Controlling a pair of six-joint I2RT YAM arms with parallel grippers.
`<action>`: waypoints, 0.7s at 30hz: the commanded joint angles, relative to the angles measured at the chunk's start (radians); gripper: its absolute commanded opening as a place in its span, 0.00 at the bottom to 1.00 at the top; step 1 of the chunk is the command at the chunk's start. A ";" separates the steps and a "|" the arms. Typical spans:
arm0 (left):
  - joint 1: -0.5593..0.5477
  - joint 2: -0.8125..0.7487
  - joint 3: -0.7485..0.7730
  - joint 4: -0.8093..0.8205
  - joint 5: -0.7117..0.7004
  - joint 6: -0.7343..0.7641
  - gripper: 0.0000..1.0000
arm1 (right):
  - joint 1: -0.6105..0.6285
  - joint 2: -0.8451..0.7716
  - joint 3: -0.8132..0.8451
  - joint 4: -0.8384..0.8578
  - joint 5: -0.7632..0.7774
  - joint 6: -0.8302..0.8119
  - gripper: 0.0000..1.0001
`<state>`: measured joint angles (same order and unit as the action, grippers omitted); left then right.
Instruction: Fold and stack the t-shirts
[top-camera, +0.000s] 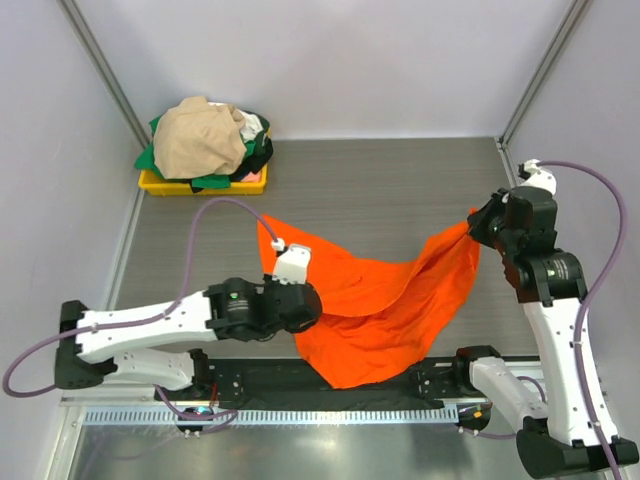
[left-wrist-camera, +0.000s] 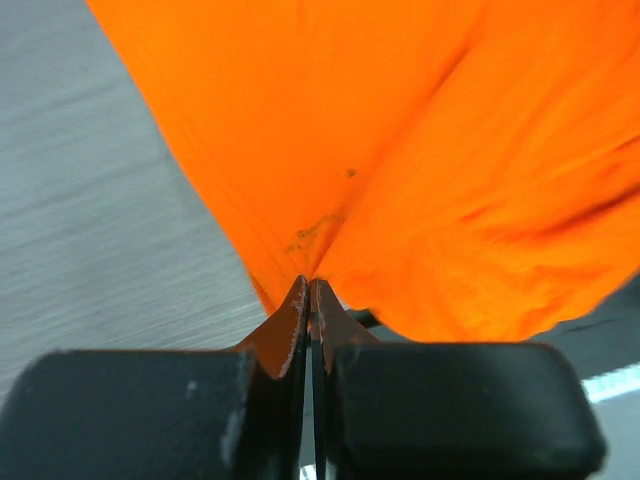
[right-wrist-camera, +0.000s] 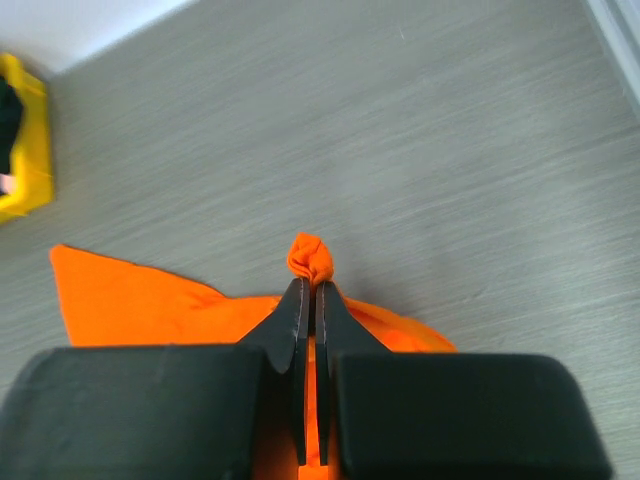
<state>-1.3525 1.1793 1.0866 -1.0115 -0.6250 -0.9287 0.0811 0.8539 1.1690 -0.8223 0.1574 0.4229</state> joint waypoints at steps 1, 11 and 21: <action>0.000 -0.107 0.153 -0.119 -0.133 0.021 0.00 | -0.003 -0.065 0.151 -0.004 -0.030 0.008 0.01; -0.002 -0.267 0.610 -0.148 -0.125 0.342 0.00 | -0.003 -0.268 0.417 0.017 0.002 -0.055 0.01; -0.002 -0.245 0.910 -0.021 -0.031 0.665 0.00 | 0.002 -0.303 0.722 0.101 0.051 -0.124 0.01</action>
<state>-1.3529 0.9024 1.9465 -1.1049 -0.6712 -0.4221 0.0811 0.4889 1.8271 -0.7788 0.1810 0.3412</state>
